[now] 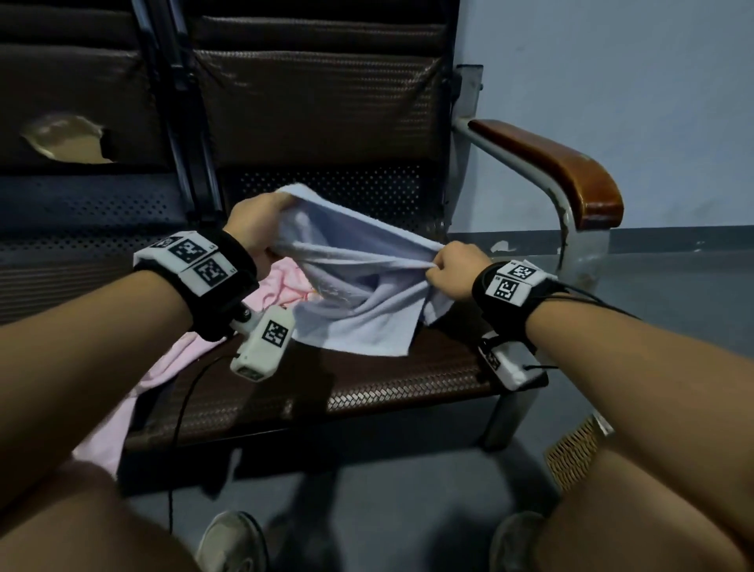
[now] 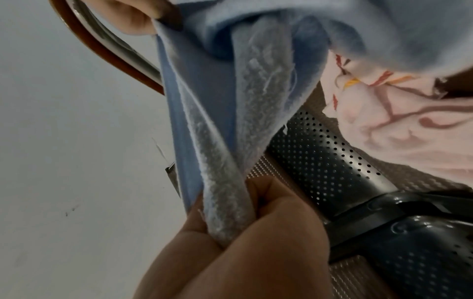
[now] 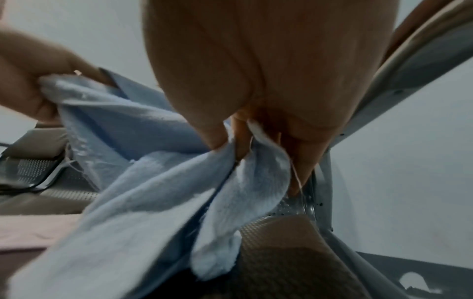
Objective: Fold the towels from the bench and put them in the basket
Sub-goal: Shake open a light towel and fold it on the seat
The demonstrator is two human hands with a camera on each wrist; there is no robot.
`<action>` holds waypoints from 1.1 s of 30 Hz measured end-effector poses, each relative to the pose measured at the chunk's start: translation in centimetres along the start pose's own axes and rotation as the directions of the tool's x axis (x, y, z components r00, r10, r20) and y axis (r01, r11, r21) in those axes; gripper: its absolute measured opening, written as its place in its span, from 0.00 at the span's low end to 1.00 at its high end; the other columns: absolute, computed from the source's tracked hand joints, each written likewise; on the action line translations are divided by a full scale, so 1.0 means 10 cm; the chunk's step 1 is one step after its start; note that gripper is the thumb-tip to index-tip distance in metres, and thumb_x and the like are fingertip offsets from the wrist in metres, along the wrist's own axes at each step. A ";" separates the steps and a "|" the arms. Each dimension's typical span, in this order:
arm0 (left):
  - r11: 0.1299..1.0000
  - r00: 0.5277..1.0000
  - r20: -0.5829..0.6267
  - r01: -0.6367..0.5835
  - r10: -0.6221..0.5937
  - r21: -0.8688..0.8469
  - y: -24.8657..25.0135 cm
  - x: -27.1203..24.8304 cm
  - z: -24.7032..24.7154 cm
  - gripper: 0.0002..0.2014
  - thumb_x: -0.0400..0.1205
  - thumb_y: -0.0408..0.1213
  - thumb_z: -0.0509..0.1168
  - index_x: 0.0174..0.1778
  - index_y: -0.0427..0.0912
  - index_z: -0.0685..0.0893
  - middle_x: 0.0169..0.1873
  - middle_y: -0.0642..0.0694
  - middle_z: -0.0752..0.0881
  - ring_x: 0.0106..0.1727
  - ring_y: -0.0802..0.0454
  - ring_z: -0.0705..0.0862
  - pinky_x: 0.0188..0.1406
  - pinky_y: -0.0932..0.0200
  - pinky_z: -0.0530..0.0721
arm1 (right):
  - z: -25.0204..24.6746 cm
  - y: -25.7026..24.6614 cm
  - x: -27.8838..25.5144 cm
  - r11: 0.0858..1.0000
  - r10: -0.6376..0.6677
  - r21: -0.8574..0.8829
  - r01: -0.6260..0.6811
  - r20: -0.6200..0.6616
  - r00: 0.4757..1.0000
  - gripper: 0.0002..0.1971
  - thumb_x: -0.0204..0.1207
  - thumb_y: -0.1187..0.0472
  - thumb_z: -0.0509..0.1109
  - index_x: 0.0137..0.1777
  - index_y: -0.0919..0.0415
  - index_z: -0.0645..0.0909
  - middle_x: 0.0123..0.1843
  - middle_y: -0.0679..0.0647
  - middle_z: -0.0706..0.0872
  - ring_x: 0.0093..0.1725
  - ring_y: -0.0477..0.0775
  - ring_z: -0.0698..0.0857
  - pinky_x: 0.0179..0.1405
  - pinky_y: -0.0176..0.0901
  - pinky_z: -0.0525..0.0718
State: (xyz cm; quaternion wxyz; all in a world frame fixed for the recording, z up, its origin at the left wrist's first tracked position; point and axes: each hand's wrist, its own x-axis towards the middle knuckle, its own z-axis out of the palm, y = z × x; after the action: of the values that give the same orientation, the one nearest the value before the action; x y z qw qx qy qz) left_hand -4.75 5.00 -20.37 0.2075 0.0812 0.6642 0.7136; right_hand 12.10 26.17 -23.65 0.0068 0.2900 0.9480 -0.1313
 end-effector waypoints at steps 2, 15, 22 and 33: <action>0.993 0.997 0.066 -0.056 0.049 0.107 0.00 0.00 -0.02 0.05 0.78 0.31 0.69 0.41 0.45 0.87 0.35 0.45 0.86 0.33 0.50 0.83 0.31 0.63 0.78 | -0.01 0.04 0.02 0.996 0.033 0.090 -0.028 -0.055 0.998 0.17 0.81 0.57 0.63 0.29 0.57 0.77 0.33 0.58 0.80 0.41 0.64 0.82 0.40 0.45 0.75; 0.809 0.952 0.098 -0.300 0.292 0.505 -0.16 0.17 -0.44 0.07 0.78 0.30 0.72 0.37 0.47 0.86 0.26 0.53 0.83 0.29 0.58 0.79 0.24 0.64 0.75 | -0.02 0.14 0.02 0.963 -0.184 -0.212 0.166 -0.068 0.981 0.10 0.75 0.51 0.69 0.40 0.55 0.88 0.41 0.58 0.89 0.45 0.63 0.87 0.45 0.50 0.86; 0.324 0.896 0.422 -0.443 0.135 0.836 -0.24 0.08 -0.49 0.21 0.66 0.53 0.83 0.50 0.49 0.90 0.41 0.59 0.90 0.44 0.55 0.88 0.45 0.55 0.87 | -0.10 0.27 0.12 0.997 -0.003 0.075 0.025 -0.276 0.961 0.15 0.75 0.59 0.69 0.28 0.58 0.72 0.28 0.56 0.77 0.41 0.69 0.83 0.39 0.47 0.73; 0.467 0.811 0.125 -0.447 0.572 0.763 -0.24 0.15 -0.79 0.11 0.83 0.35 0.68 0.61 0.45 0.88 0.54 0.46 0.90 0.52 0.47 0.86 0.53 0.59 0.80 | -0.15 0.24 -0.02 0.967 -0.224 0.106 0.231 -0.072 0.972 0.33 0.69 0.37 0.79 0.21 0.56 0.63 0.19 0.48 0.62 0.23 0.48 0.64 0.23 0.38 0.62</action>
State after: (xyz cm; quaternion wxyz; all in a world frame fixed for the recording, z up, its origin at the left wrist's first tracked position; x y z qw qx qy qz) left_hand -8.70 -1.56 -23.79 -0.1195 0.3019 0.8584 0.3970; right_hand 13.73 28.36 -22.76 -0.0531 0.1831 0.9658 -0.1760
